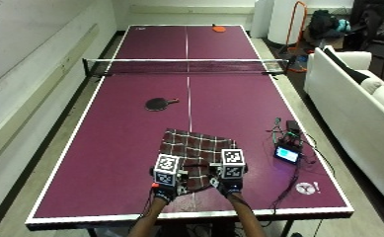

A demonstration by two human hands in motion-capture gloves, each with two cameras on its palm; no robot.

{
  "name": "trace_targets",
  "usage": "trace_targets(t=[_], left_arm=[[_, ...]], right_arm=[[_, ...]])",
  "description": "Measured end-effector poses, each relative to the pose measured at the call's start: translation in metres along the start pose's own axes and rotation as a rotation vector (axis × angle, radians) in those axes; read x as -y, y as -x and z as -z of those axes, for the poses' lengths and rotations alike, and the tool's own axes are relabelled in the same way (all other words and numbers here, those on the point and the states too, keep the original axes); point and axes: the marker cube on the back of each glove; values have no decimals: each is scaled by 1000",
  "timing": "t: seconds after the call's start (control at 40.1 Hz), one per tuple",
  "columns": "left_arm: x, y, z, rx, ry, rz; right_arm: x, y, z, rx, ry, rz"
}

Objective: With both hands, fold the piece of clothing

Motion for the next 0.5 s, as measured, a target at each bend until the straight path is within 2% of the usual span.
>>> trace_targets(t=[0.249,0.498], left_arm=[[2,-1,-4,-5,3,5],[-13,0,11,36,30,20]], right_arm=[[-2,1,2,-2,2,5],[-4,2,4,-16,-7,14]])
